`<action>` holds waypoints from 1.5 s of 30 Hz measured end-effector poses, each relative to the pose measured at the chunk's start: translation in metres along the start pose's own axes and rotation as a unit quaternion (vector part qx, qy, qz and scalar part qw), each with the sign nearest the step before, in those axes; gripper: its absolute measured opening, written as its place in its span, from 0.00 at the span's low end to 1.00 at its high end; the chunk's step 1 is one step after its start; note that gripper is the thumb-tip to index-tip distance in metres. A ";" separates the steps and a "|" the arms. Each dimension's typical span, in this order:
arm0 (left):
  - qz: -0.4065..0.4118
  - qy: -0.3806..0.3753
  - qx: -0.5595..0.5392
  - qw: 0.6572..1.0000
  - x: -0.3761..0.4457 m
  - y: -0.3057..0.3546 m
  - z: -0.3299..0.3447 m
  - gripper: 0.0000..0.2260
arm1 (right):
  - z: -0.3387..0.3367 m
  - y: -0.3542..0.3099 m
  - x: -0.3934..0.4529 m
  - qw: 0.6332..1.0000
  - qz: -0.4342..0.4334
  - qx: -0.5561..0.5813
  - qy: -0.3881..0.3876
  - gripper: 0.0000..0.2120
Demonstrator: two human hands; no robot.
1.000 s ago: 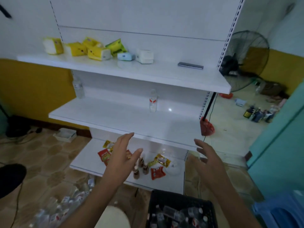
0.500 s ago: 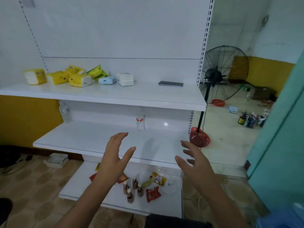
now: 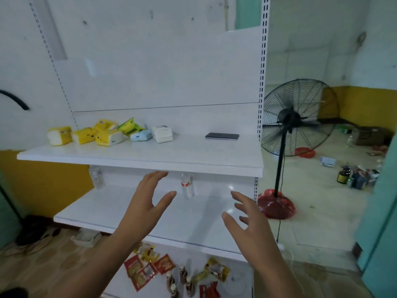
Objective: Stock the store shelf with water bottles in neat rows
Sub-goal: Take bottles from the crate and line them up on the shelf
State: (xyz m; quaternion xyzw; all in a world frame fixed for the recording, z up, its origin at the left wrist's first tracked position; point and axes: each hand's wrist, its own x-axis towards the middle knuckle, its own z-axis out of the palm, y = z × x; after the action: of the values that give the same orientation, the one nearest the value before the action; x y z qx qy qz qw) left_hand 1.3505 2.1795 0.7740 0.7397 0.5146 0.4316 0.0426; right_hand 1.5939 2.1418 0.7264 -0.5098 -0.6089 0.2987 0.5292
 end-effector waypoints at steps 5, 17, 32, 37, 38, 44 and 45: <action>0.021 -0.010 -0.008 1.000 0.018 0.006 0.025 0.23 | -0.013 0.014 0.016 0.999 0.020 0.013 0.026 0.22; -0.005 -0.051 -0.030 0.998 0.024 -0.038 0.066 0.21 | -0.007 0.040 0.046 0.999 0.016 -0.017 0.029 0.21; 0.052 -0.046 -0.218 0.973 0.115 -0.124 0.089 0.17 | 0.091 0.051 0.121 0.993 0.030 -0.084 0.071 0.22; 0.143 -0.092 -0.271 0.947 0.131 -0.172 0.099 0.22 | 0.127 0.061 0.143 0.984 0.052 -0.088 0.145 0.23; 0.164 -0.103 -0.281 0.940 0.132 -0.179 0.101 0.21 | 0.134 0.061 0.142 0.982 0.054 -0.096 0.155 0.23; 0.211 -0.137 -0.313 0.916 0.123 -0.203 0.112 0.20 | 0.160 0.061 0.132 0.975 0.037 -0.111 0.189 0.24; 0.209 -0.136 -0.315 0.916 0.117 -0.208 0.116 0.20 | 0.164 0.065 0.129 0.976 0.031 -0.107 0.185 0.24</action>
State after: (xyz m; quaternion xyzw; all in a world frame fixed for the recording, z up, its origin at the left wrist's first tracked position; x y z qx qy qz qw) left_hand 1.2901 2.4142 0.6662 0.8302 0.1751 0.4654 0.2519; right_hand 1.4687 2.3115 0.6688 -0.6287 -0.5127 0.1486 0.5655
